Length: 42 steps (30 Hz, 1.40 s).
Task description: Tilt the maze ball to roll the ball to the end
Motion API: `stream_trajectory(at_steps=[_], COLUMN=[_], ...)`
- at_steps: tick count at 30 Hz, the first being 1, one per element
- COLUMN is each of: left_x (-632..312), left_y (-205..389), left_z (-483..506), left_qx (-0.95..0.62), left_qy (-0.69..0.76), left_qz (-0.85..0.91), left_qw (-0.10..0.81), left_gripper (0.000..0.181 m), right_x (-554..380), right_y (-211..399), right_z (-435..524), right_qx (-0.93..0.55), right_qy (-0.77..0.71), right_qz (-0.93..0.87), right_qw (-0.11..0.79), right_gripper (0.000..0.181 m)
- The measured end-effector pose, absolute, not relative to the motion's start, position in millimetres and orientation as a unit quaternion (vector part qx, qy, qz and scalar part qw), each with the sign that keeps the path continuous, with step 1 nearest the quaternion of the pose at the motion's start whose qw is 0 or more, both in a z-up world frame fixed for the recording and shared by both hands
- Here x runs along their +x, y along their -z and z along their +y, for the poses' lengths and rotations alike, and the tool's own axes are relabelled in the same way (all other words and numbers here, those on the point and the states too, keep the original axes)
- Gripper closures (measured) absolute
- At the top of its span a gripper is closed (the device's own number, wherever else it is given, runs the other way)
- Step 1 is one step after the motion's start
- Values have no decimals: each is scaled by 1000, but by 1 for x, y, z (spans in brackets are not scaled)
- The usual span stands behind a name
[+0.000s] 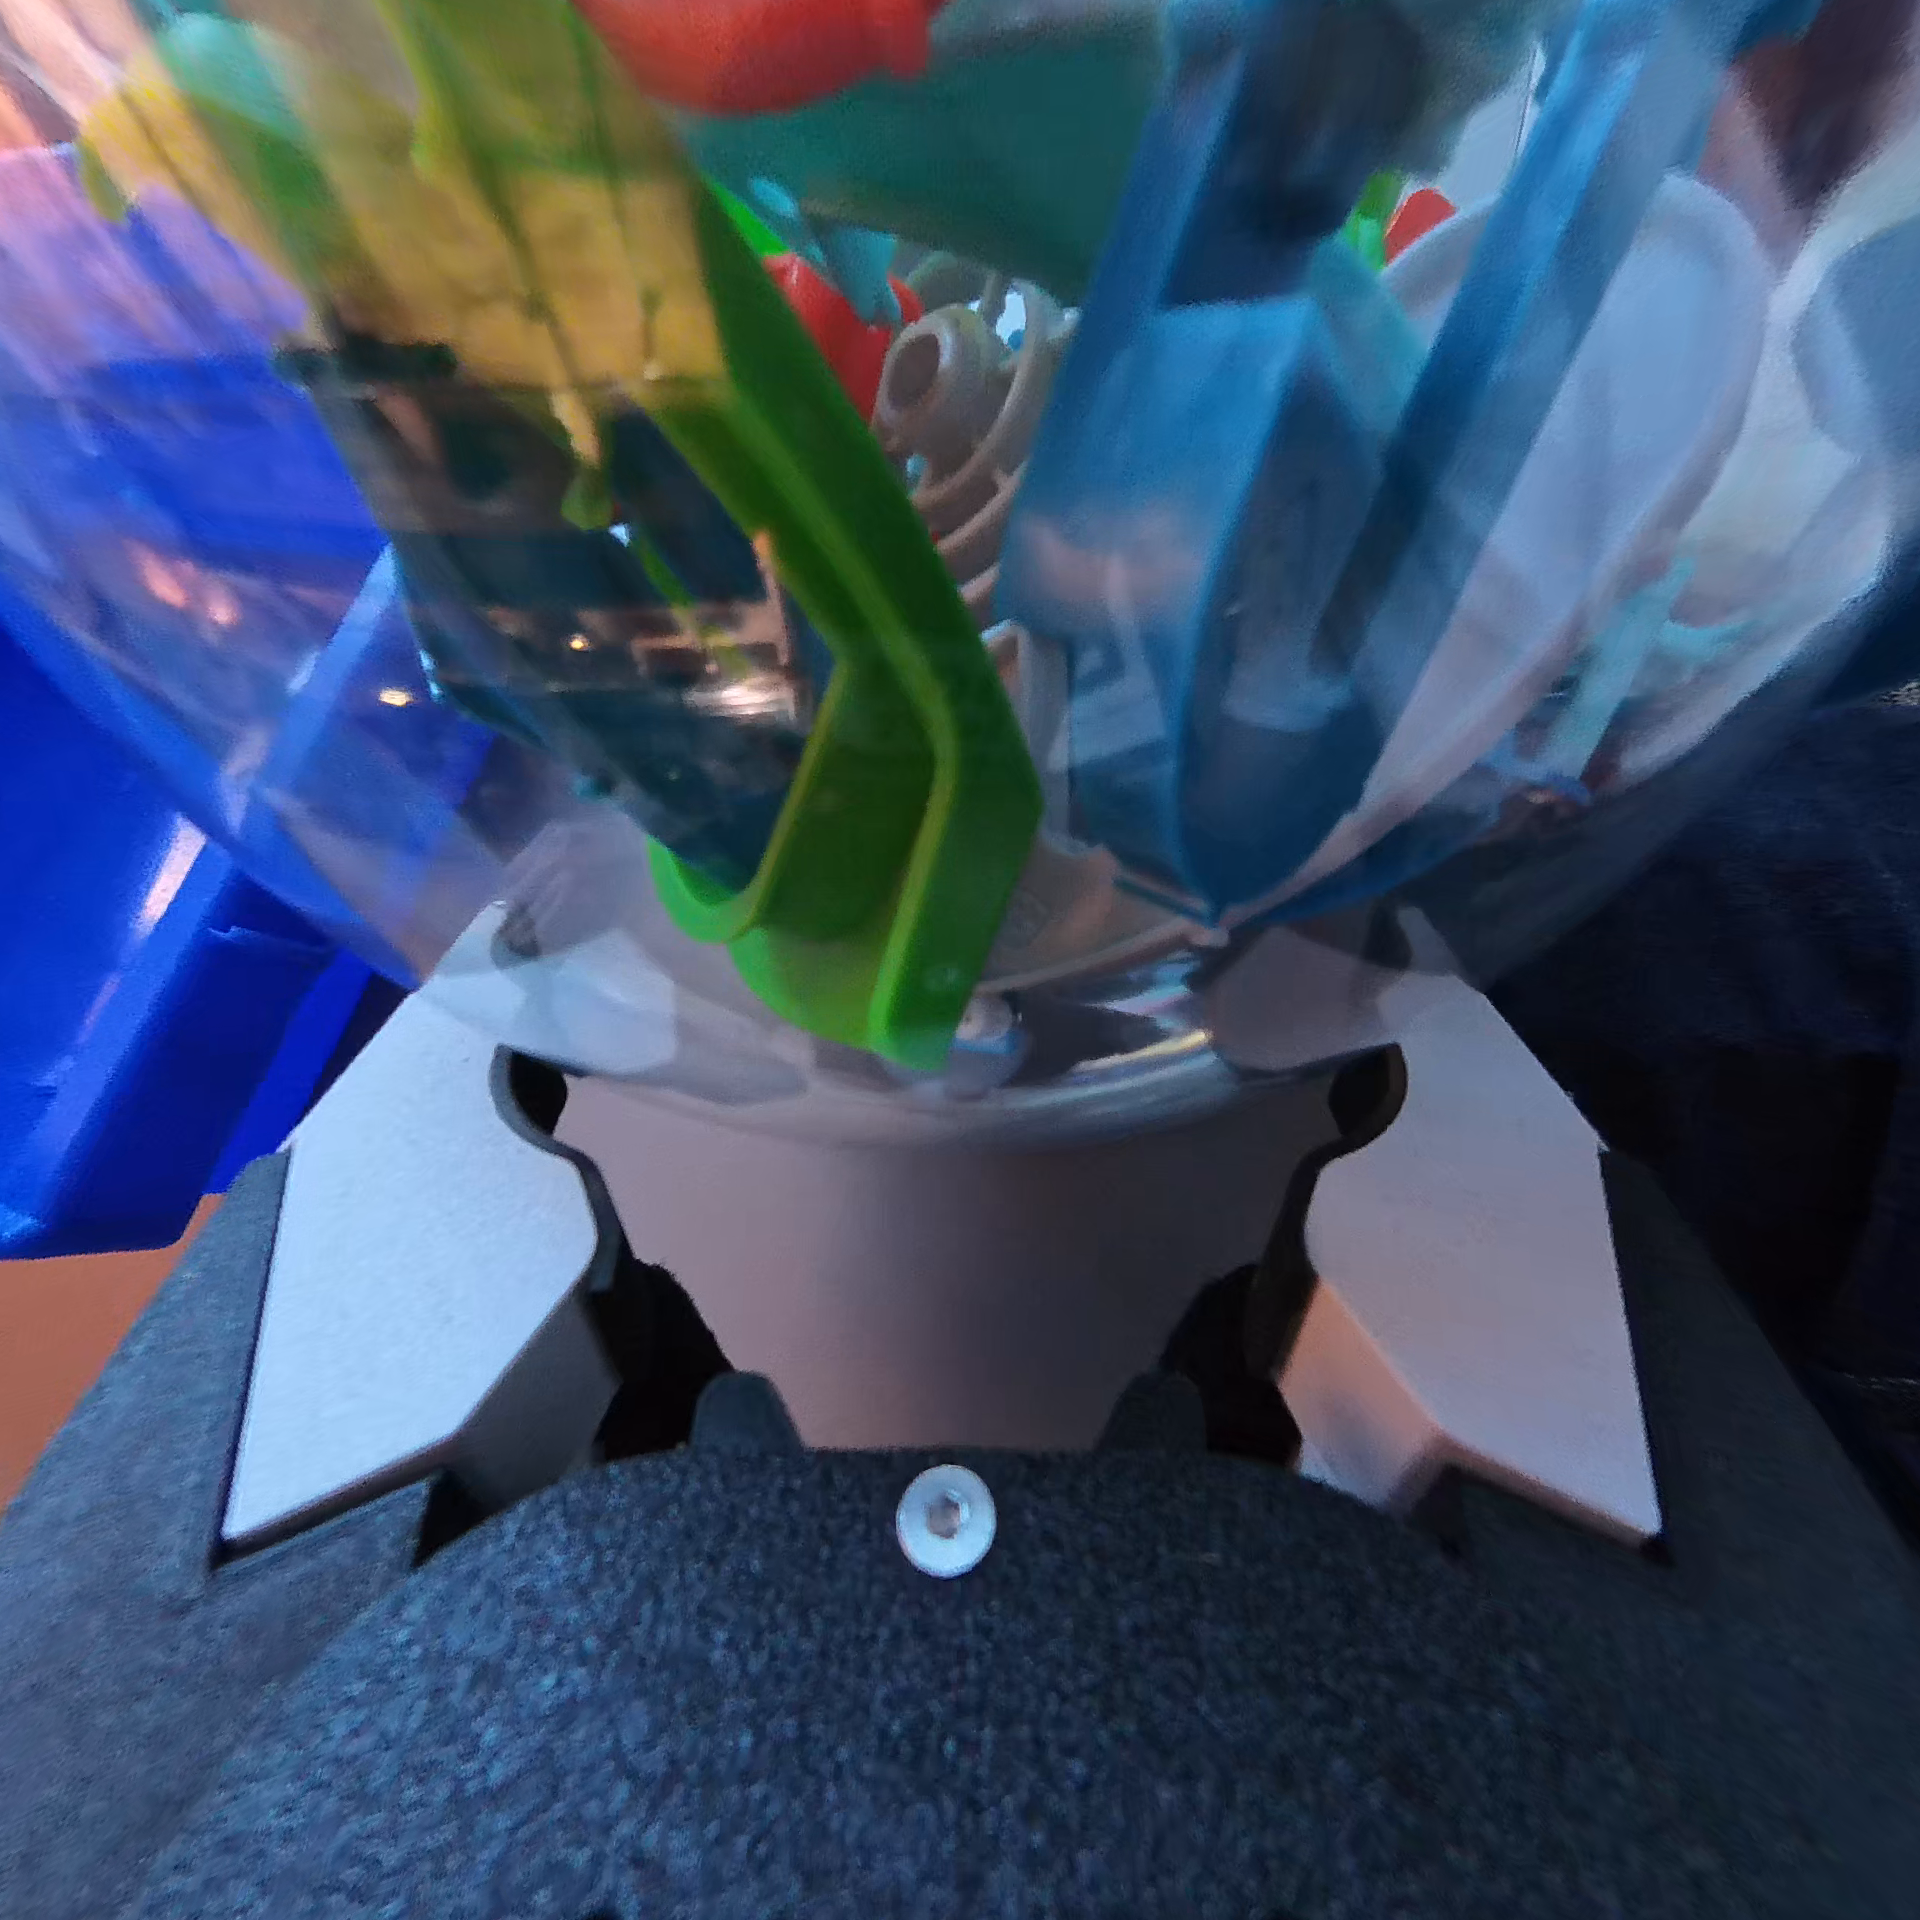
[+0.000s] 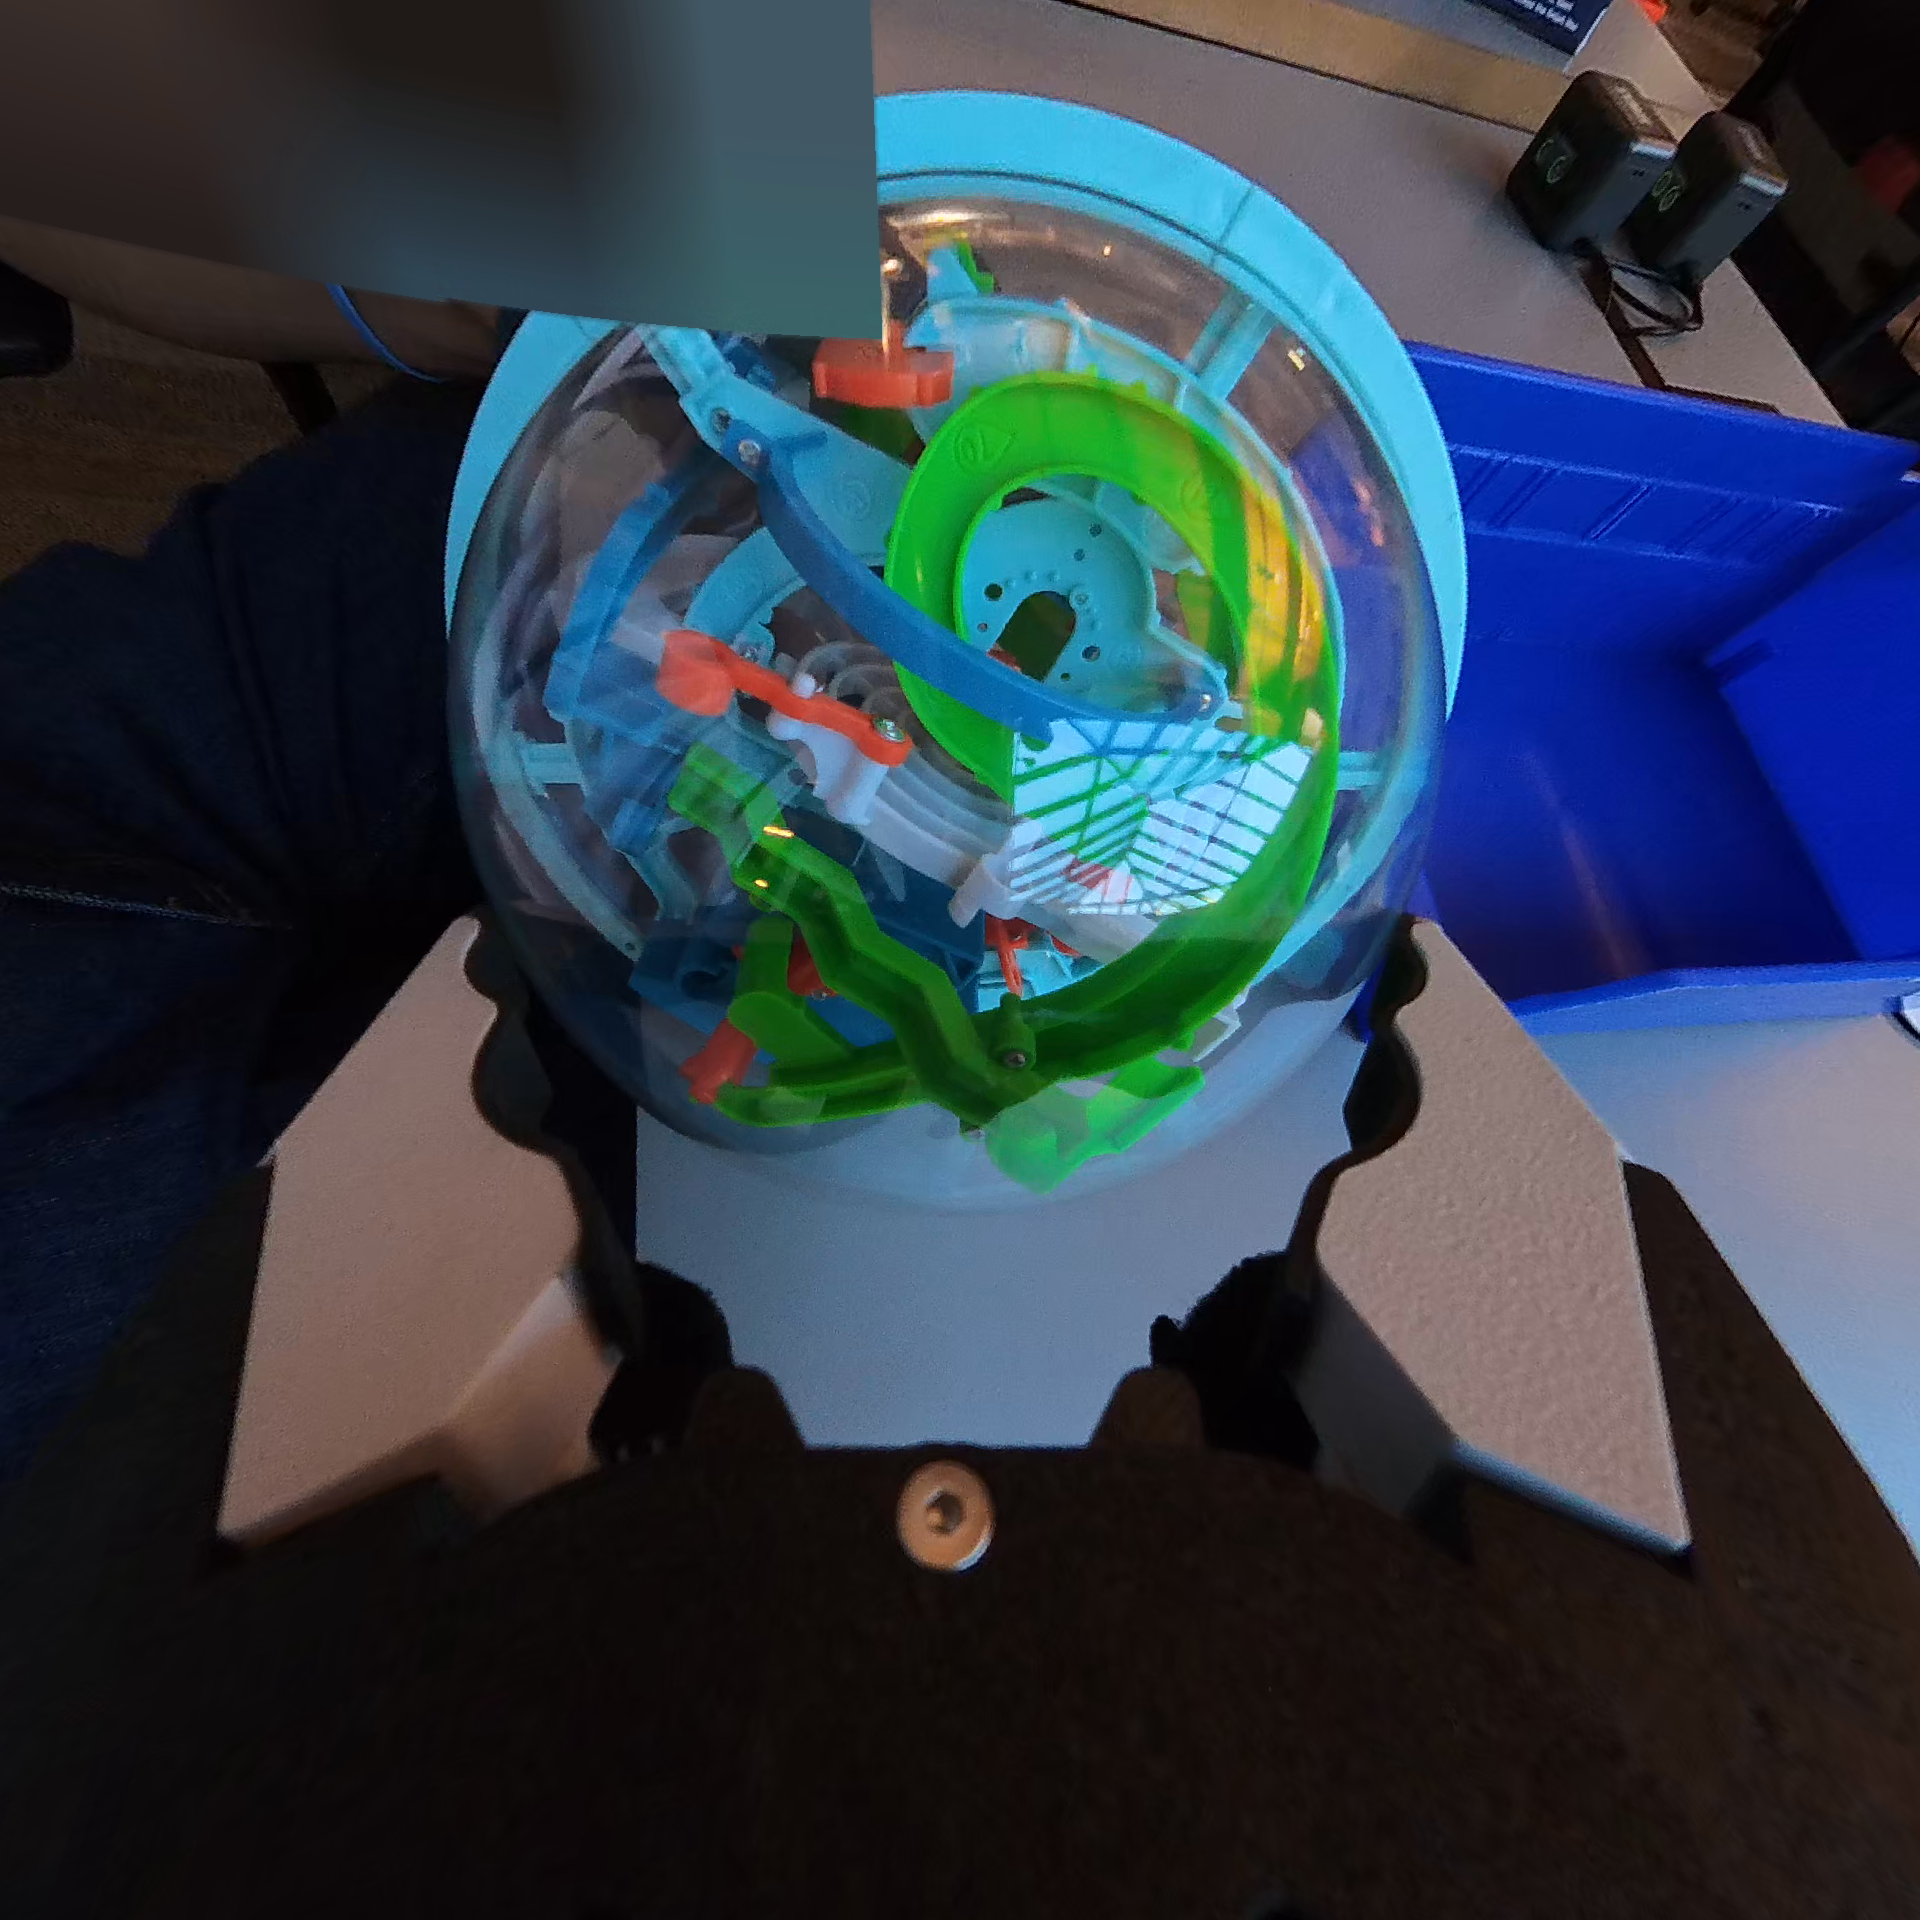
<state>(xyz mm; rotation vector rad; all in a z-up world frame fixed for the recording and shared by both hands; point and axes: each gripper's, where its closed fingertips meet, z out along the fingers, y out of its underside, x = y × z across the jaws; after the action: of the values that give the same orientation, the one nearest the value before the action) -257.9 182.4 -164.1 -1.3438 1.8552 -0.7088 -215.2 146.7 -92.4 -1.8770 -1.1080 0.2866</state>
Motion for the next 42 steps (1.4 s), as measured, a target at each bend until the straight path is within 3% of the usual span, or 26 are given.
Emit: stream_trajectory(at_steps=[1,32,42], left_x=[-258,-258,-258], left_y=[164,152,149], left_z=[183,187,174], left_qx=[-522,-486,-495], left_qy=[275,202,279], left_qz=[721,742,727], left_qw=[364,416,387], left_gripper=[32,32,30], right_x=[-215,-215,-215], right_y=[92,91,90], right_z=[147,140,138], right_qx=[-760,-695,-672], right_qy=[-116,-93,-107], right_qz=[-450,-458,-452], right_qw=[455,546,577], right_gripper=[27,27,27])
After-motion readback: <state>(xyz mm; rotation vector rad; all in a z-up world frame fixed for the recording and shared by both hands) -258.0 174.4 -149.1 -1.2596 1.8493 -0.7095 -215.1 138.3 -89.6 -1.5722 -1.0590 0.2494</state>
